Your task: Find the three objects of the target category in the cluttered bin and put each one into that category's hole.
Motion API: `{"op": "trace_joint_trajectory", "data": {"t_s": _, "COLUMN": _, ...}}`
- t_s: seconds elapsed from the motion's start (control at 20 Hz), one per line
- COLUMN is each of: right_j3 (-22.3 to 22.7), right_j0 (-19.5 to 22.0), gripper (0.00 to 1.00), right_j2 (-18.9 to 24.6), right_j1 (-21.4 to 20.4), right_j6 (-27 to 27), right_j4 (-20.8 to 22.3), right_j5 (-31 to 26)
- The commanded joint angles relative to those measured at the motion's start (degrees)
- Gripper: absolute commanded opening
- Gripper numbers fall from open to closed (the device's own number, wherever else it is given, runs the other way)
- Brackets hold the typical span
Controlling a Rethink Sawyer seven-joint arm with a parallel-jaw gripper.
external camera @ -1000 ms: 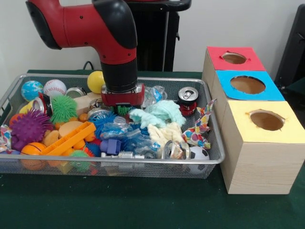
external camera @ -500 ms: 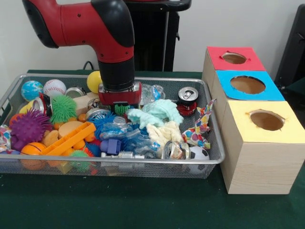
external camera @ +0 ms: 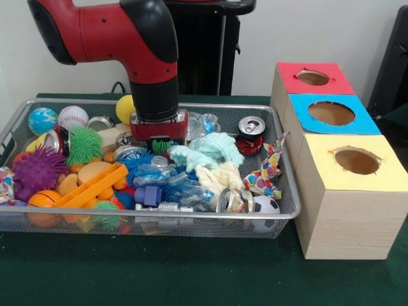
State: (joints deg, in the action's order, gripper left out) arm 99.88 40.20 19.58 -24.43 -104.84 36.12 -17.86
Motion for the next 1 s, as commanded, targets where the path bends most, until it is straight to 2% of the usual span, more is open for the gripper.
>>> {"op": "trace_joint_trajectory", "data": {"t_s": 0.05, "right_j3": -8.72, "right_j0": 3.99, "gripper": 1.00, "right_j2": -2.54, "right_j1": -0.40, "right_j6": 10.79, "right_j4": 6.70, "right_j5": -7.30}}
{"op": "trace_joint_trajectory", "data": {"t_s": 0.25, "right_j3": -9.19, "right_j0": 4.18, "gripper": 1.00, "right_j2": -2.30, "right_j1": -0.66, "right_j6": 11.57, "right_j4": 7.14, "right_j5": -7.62}}
{"op": "trace_joint_trajectory", "data": {"t_s": 0.5, "right_j3": -9.30, "right_j0": 5.58, "gripper": 1.00, "right_j2": -1.46, "right_j1": 1.14, "right_j6": 11.92, "right_j4": 6.93, "right_j5": -8.29}}
{"op": "trace_joint_trajectory", "data": {"t_s": 0.6, "right_j3": -7.99, "right_j0": 4.16, "gripper": 1.00, "right_j2": -2.90, "right_j1": 2.25, "right_j6": 7.37, "right_j4": 6.15, "right_j5": -6.68}}
{"op": "trace_joint_trajectory", "data": {"t_s": 0.75, "right_j3": -5.32, "right_j0": -1.69, "gripper": 1.00, "right_j2": -6.38, "right_j1": 3.59, "right_j6": -3.53, "right_j4": 3.83, "right_j5": -2.01}}
{"op": "trace_joint_trajectory", "data": {"t_s": 0.85, "right_j3": -4.16, "right_j0": -6.45, "gripper": 1.00, "right_j2": -7.56, "right_j1": 4.92, "right_j6": -9.84, "right_j4": 0.77, "right_j5": -0.32}}
{"op": "trace_joint_trajectory", "data": {"t_s": 1.0, "right_j3": -4.41, "right_j0": -12.88, "gripper": 1.00, "right_j2": -7.53, "right_j1": 6.24, "right_j6": -15.83, "right_j4": -5.49, "right_j5": 0.22}}
